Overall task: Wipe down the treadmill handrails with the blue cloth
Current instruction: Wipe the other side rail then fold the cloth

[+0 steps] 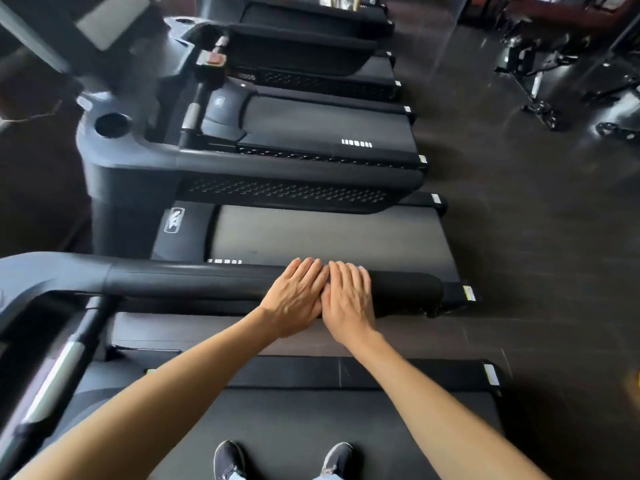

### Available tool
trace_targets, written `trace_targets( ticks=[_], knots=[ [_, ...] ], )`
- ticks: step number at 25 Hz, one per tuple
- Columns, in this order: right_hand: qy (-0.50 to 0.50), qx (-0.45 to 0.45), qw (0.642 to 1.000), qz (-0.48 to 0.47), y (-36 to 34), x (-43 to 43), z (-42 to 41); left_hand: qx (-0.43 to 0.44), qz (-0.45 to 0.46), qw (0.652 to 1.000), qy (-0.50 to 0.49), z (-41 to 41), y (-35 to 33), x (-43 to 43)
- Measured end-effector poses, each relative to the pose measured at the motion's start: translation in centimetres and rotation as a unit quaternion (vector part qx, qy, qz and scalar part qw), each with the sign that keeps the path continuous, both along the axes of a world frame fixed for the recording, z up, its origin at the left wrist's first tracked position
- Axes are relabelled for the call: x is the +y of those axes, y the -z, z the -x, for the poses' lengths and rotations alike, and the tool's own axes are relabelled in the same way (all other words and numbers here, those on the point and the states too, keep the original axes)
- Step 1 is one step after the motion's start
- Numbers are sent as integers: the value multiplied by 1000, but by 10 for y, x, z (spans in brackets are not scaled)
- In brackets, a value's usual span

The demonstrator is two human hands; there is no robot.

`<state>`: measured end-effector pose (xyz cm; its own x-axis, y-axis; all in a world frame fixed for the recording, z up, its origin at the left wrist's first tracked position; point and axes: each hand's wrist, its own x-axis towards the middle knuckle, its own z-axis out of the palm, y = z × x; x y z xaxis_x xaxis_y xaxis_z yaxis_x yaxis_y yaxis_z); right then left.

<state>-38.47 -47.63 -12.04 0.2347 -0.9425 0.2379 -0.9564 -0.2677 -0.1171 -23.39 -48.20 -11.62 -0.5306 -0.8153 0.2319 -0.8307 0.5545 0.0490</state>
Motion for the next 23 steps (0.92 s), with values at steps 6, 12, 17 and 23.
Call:
trace_targets(
  ticks=[6, 12, 17, 23],
  knots=[
    [-115, -16, 993, -38, -9, 10, -216, -57, -2, 992, -109, -214, -7, 40],
    [-185, 8, 978, -96, -17, 10, -351, -80, 17, 984, -161, -338, -22, 65],
    [-203, 7, 976, -82, -12, 1, -322, -54, 30, 982, -176, -304, -14, 61],
    [-147, -32, 987, -55, -12, -4, -192, -22, -6, 992, -126, -185, -13, 35]
  ],
)
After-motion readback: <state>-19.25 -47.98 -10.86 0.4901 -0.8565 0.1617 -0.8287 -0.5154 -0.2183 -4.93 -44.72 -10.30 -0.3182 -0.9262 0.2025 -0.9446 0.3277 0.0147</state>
